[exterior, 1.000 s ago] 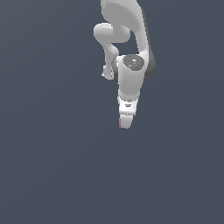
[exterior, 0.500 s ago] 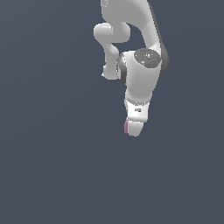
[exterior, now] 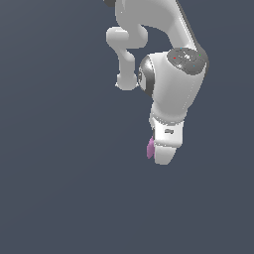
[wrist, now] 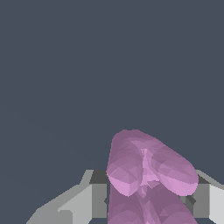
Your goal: Pick up the object and move it to a goal position.
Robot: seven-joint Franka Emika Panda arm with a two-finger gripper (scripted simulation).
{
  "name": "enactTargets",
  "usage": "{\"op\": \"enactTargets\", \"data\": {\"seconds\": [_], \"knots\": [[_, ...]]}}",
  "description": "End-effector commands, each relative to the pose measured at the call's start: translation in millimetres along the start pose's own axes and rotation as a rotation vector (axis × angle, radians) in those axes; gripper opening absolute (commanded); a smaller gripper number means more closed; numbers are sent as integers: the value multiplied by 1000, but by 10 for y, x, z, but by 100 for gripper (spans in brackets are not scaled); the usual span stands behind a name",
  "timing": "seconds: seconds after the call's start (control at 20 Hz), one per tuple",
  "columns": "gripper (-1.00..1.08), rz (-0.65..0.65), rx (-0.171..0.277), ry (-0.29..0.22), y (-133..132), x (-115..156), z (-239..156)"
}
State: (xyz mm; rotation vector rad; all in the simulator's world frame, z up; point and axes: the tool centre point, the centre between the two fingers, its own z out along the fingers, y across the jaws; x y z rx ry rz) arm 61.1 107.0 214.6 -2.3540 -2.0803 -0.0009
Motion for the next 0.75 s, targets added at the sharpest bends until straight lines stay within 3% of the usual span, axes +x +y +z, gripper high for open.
{"op": "enactTargets", "data": {"seconds": [0.0, 0.7], "knots": [[-100, 0, 0, 0, 83, 41, -59], [-100, 0, 0, -1, 267, 133, -180]]}}
